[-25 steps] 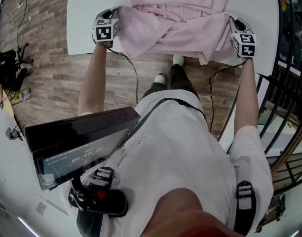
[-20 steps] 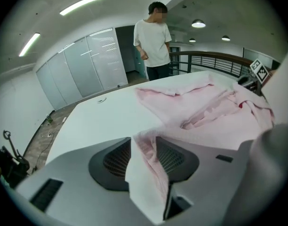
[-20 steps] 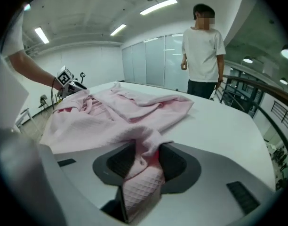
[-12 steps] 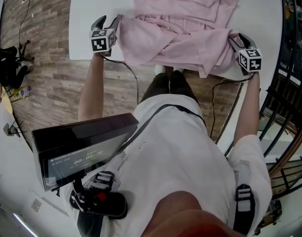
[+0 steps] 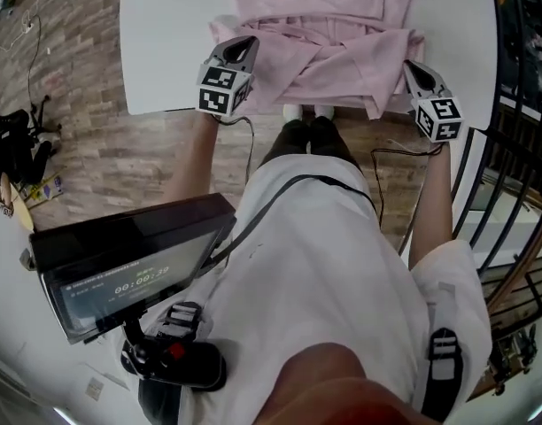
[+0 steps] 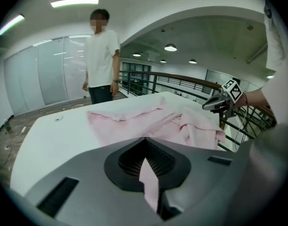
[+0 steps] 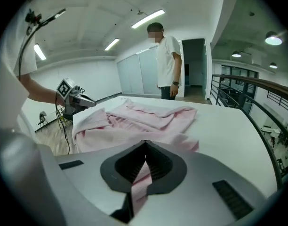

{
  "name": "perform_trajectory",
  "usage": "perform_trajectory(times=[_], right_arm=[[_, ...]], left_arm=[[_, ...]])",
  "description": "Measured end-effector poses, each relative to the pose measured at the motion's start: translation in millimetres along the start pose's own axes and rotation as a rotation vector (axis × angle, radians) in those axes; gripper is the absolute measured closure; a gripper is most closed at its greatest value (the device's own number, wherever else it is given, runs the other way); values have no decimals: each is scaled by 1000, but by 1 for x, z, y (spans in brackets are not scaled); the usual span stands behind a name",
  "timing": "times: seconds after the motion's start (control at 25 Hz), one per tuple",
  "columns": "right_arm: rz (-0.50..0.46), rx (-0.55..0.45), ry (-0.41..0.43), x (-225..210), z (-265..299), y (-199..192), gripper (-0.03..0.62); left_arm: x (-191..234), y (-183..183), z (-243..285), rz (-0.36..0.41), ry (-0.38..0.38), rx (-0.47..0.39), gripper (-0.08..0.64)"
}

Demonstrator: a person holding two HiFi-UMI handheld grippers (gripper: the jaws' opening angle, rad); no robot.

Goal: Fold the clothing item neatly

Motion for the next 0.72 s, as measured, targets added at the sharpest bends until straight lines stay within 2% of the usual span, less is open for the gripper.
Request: perform_trajectory(times=[0.12, 0.2, 0.32, 0.44, 0.6, 0.64, 0.68, 0.72], right_arm=[[32, 28, 11, 54, 2, -28, 588], [72, 63, 8, 86, 4, -50, 522], [90, 99, -49, 116, 8, -65, 426], [118, 134, -111, 132, 11, -78, 391], [236, 166, -159, 123, 15, -98, 396], [252, 159, -170, 118, 13, -96, 460], [251, 143, -183, 114, 10, -91, 569], [240, 120, -193, 112, 6, -82, 580]], left_arm=[[-38, -22, 7, 39, -81, 25, 557], [-50, -41, 11, 57, -114, 53, 557], [-50, -60, 18, 69, -128, 76, 557], [-45, -73, 26, 97, -119, 89, 557], [-49, -71, 39, 110, -120, 104, 557], [-52, -68, 41, 115, -121, 100, 557], [-54, -64, 40, 119, -120, 91, 557], [-55, -61, 38, 123, -118, 79, 557]])
Point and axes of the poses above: the fingertips, and each gripper's own axes: z forward along the fingers, x to its left, y out of its top, the point moved 6 cm from there along -z, backward along the fingers, and after that the axes turned 12 degrees about y, right-handed, at the moved point
